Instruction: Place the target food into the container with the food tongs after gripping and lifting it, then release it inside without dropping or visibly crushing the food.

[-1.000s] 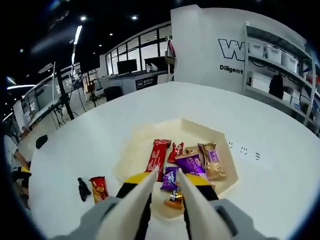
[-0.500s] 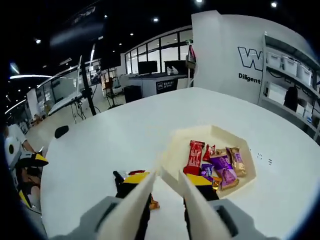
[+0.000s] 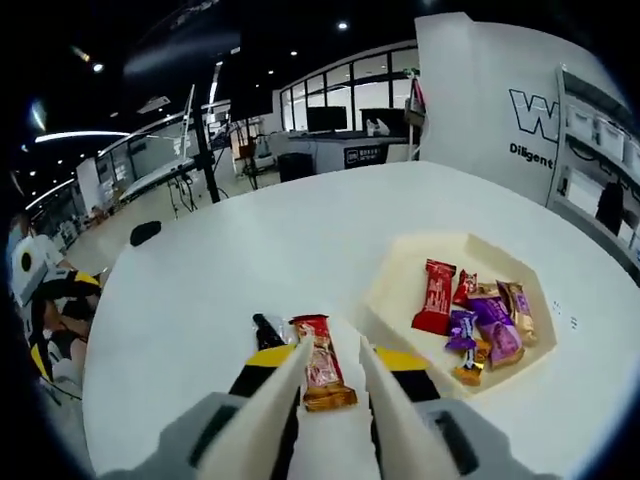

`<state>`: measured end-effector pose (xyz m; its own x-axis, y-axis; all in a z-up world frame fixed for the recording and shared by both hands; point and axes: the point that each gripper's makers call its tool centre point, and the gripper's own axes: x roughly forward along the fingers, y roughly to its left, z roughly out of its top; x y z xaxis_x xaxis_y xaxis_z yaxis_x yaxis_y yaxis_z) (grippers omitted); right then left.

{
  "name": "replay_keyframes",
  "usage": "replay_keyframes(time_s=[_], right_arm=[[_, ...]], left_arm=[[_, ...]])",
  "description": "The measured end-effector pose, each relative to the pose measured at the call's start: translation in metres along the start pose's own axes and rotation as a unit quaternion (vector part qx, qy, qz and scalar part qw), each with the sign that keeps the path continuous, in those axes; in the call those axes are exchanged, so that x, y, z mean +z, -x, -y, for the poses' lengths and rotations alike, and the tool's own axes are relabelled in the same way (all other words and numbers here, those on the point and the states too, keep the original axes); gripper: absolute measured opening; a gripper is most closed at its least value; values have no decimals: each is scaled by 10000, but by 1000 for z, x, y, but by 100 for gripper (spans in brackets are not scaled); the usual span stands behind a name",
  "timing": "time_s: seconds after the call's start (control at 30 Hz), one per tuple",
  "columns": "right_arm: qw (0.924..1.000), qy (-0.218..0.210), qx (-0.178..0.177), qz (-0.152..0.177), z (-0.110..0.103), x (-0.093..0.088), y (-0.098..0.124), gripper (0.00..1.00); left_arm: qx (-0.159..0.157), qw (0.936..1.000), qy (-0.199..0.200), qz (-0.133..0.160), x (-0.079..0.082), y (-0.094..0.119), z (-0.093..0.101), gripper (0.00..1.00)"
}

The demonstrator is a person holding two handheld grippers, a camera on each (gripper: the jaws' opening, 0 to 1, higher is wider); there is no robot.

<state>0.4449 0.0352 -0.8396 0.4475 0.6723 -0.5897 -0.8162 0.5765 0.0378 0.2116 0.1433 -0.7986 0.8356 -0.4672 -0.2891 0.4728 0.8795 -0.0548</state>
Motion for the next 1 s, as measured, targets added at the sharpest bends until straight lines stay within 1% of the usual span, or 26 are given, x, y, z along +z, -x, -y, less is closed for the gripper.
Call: replay_keyframes(time_s=[0.3, 0.37, 0.57, 0.7, 0.8, 0.93, 1.0], right_arm=[[9998, 106, 122, -122, -5, -9, -8, 21], [9998, 94, 111, -97, -4, -8, -8, 22], [9993, 272, 228, -119, -11, -5, -8, 22], [9992, 222, 294, -161, -15, -5, -10, 22], [9985, 357, 266, -318, -16, -12, -14, 23], [9986, 307, 267, -352, -16, -14, -18, 23], [9983, 359, 257, -391, -16, -15, -19, 23]], left_arm=[[27, 10000, 15, -35, -4, 0, -1, 87], [36, 10000, 27, -41, -4, 0, -2, 87], [32, 10000, 62, -17, -5, 0, -1, 86], [22, 10000, 57, -30, -6, 0, 0, 86], [17, 10000, 64, -28, -6, 0, -1, 86], [36, 10000, 66, -13, -5, 3, -3, 86], [58, 10000, 68, -9, -5, 3, -5, 86]])
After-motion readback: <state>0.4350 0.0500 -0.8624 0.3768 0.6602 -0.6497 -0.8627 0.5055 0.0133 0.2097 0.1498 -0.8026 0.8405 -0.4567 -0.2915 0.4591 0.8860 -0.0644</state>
